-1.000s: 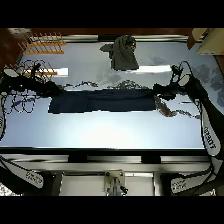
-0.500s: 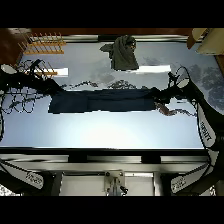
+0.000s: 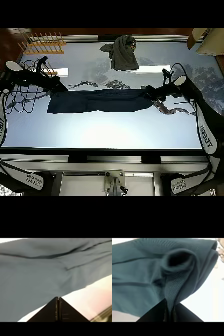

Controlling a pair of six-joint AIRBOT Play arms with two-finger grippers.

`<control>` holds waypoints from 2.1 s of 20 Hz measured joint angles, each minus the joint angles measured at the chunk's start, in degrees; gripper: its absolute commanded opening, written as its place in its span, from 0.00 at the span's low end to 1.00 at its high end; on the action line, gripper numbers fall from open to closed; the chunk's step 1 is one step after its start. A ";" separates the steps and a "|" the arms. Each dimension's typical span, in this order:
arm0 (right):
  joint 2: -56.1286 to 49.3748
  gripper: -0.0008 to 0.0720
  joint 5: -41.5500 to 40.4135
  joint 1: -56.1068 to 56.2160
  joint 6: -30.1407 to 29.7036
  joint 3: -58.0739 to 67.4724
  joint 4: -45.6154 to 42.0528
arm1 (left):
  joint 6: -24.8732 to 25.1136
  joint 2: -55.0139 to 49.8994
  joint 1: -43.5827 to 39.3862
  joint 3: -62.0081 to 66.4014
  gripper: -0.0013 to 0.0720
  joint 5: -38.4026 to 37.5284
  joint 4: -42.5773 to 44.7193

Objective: Fold the shirts.

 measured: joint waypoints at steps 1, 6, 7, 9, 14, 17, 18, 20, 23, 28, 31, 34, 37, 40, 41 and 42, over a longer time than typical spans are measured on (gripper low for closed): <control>2.56 0.10 -0.02 0.00 -0.04 0.00 0.00 | -0.33 -0.02 -1.27 0.00 0.06 0.50 -1.05; 15.34 0.10 2.10 0.11 1.81 0.00 -0.07 | -1.16 -0.22 -10.80 -0.37 0.06 5.16 -3.93; 17.70 0.10 2.89 0.11 2.38 0.00 -0.09 | -1.57 -0.35 -12.92 -0.72 0.06 6.80 -4.13; 21.79 0.10 4.52 0.11 3.54 0.00 -0.11 | -2.73 -0.70 -17.35 -1.46 0.06 9.97 -4.55; 30.27 0.10 8.13 0.11 6.01 0.00 0.39 | -7.58 -3.26 -28.39 -2.71 0.06 18.18 -5.07; 34.34 0.10 9.75 0.11 6.82 0.00 1.38 | -9.57 -6.25 -34.47 -2.93 0.06 22.60 -10.08; 35.54 0.10 9.99 0.11 7.10 0.00 1.55 | -9.81 -7.30 -36.37 -2.95 0.06 23.69 -12.11; 37.09 0.10 10.86 0.11 7.61 0.00 1.60 | -10.10 -9.11 -39.50 -2.97 0.06 25.66 -15.69; 37.68 0.10 12.07 0.11 8.28 0.00 1.68 | -9.11 -9.90 -39.93 -2.93 0.06 26.21 -18.43; 35.17 0.10 9.31 3.32 8.59 0.00 2.29 | -5.01 -4.61 -29.68 -2.93 0.06 16.44 -15.65; 31.06 0.10 2.93 9.64 8.13 0.00 3.45 | -3.91 1.44 -20.28 -2.93 0.06 9.18 -9.33; 24.94 0.10 -5.42 17.00 5.77 0.00 7.89 | -4.07 8.35 -9.25 -2.93 0.06 4.92 -3.74; 17.20 0.10 -14.56 24.17 2.80 0.00 14.43 | -4.70 14.58 0.72 -2.93 0.06 2.84 -1.31; 9.35 0.10 -22.01 30.08 1.18 -0.02 20.85 | -5.11 19.41 8.22 -2.91 0.06 1.90 0.13; 6.88 0.10 -24.70 31.93 0.48 -0.02 23.52 | -5.09 20.48 9.73 -2.91 0.06 0.98 0.13; 4.70 0.10 -27.54 33.53 -0.22 0.02 26.16 | -5.09 21.33 10.97 -2.91 0.06 0.09 0.28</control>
